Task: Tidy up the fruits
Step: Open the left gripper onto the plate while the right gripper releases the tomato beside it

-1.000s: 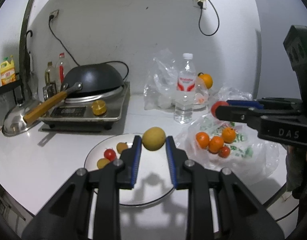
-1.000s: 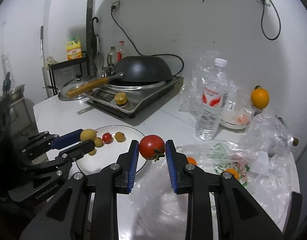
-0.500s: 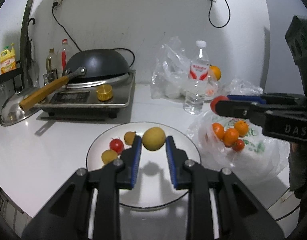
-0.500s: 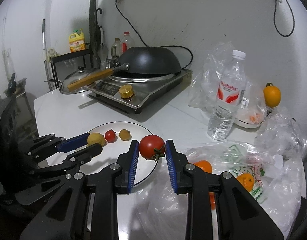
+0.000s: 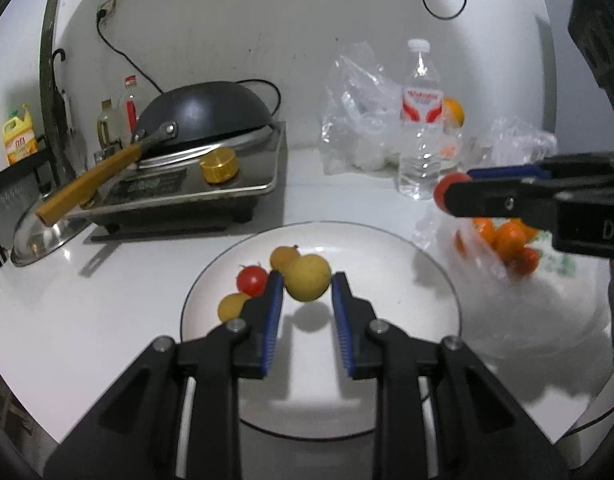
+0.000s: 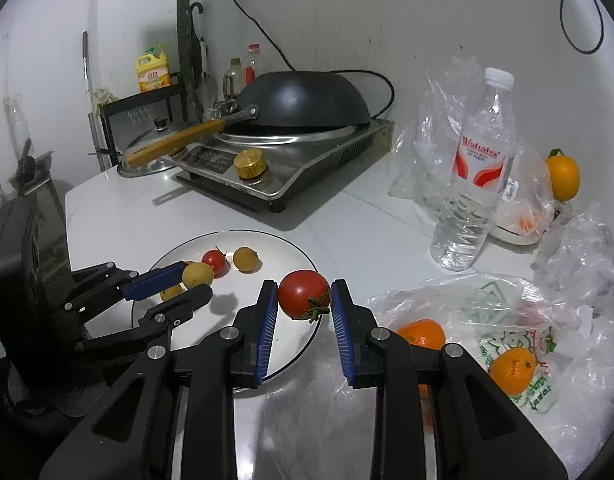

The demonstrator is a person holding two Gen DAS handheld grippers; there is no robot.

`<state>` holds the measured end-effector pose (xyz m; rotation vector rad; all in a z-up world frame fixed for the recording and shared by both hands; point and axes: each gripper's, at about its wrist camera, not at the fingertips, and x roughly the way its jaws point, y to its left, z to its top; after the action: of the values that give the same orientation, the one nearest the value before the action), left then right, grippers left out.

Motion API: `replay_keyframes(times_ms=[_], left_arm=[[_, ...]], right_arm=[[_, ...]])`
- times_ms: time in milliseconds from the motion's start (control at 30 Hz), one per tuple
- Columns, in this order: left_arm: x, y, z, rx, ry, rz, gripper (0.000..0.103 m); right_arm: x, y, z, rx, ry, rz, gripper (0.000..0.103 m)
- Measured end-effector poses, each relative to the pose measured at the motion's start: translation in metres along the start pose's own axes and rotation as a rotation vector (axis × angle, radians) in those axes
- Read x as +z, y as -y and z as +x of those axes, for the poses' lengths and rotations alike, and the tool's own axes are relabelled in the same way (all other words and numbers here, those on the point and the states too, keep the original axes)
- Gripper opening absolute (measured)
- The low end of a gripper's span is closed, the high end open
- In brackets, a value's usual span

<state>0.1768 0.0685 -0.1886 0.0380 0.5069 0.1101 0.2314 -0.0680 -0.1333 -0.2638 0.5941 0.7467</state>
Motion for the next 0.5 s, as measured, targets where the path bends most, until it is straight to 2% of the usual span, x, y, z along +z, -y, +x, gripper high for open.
replay_keyframes(times_ms=[200, 500], left_arm=[[-0.001, -0.006, 0.004, 0.007, -0.010, -0.009, 0.026], [-0.003, -0.018, 0.009, -0.010, -0.074, -0.062, 0.027]], right_arm=[[0.000, -0.003, 0.014, 0.016, -0.018, -0.005, 0.029], [0.002, -0.011, 0.034, 0.040, -0.044, -0.021, 0.029]])
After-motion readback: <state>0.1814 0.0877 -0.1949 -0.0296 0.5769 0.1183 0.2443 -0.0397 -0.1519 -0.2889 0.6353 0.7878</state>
